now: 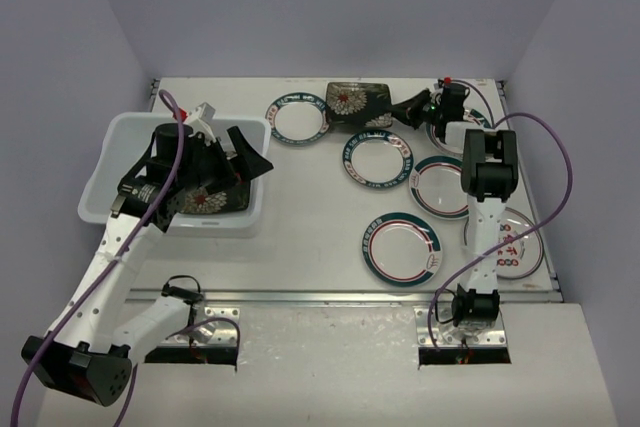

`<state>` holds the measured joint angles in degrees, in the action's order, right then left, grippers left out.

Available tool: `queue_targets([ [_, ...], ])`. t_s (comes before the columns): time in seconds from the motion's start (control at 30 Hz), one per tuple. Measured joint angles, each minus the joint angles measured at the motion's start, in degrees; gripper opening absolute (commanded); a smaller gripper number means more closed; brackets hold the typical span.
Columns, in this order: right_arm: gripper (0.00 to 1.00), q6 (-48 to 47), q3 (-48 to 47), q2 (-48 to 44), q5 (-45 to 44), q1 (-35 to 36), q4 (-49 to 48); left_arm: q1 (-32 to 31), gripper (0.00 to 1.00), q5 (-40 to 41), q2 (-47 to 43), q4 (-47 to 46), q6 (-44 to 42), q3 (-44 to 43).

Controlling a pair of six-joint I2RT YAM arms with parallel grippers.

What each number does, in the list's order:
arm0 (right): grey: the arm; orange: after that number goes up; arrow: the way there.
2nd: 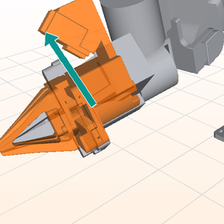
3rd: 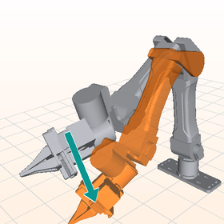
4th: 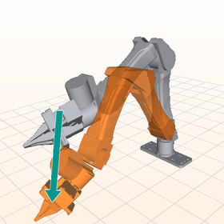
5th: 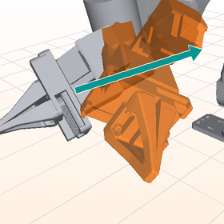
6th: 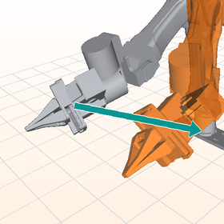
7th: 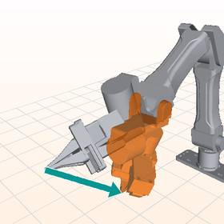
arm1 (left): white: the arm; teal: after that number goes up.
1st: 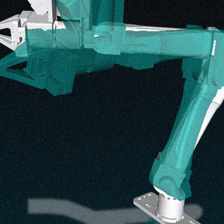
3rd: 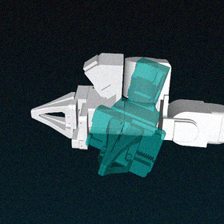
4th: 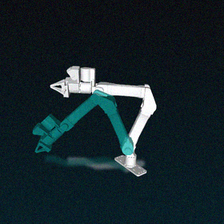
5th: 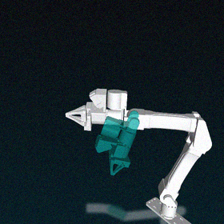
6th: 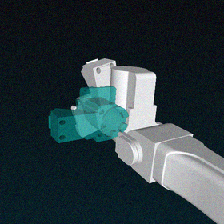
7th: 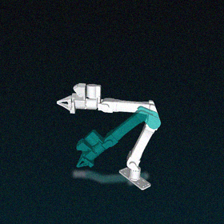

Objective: Place the plates into the plastic bin on the countertop

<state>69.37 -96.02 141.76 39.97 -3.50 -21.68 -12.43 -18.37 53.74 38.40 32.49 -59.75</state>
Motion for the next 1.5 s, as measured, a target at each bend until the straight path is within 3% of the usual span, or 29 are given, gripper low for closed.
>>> queue_targets([
  [0.27,0.0,1.2,10.8,-8.9,1.4,1.4,-5.4,0.0,1.0,-1.1,0.7,-0.5,-0.6,-0.1],
  [0.47,0.0,1.2,21.5,-21.2,3.5,2.7,-8.8,0.0,1.0,-1.2,3.6,-0.5,-1.3,-2.6],
  [0.63,0.0,1.6,32.1,-32.7,5.5,4.8,-10.7,0.0,1.0,-0.6,10.5,-1.3,-2.9,-9.4],
  [0.73,0.0,1.6,36.0,-38.5,6.6,6.9,-9.2,0.0,0.95,-2.4,16.7,-4.1,-3.4,-12.7],
  [0.97,0.0,1.0,38.1,-49.7,9.7,11.1,-3.4,0.0,0.67,-9.8,26.7,-12.0,-1.2,-13.7],
  [1.03,0.0,1.2,38.1,-51.9,10.2,11.2,-2.6,0.0,0.38,-11.0,27.4,-13.3,-0.4,-13.1],
  [1.13,0.0,1.1,38.1,-54.3,9.9,11.6,-1.7,-0.1,0.04,-13.4,27.2,-15.9,1.1,-12.2],
  [1.17,0.0,0.8,38.1,-54.8,9.5,12.0,-1.0,-0.2,0.0,-14.2,26.9,-17.2,1.8,-11.7],
  [1.3,0.0,-0.3,38.8,-55.3,7.5,12.6,1.2,0.4,0.0,-16.6,25.7,-20.5,5.7,-11.0],
  [1.43,0.29,-0.1,38.8,-56.4,6.7,13.0,1.6,0.7,0.0,-16.4,25.4,-20.6,7.8,-11.1],
  [1.47,0.44,0.1,38.8,-56.8,6.7,13.1,2.1,0.7,0.0,-16.0,25.2,-20.6,8.1,-11.1],
  [1.5,0.65,0.1,38.8,-57.2,6.7,13.3,2.5,0.7,0.0,-15.7,25.0,-20.5,8.4,-11.2],
])
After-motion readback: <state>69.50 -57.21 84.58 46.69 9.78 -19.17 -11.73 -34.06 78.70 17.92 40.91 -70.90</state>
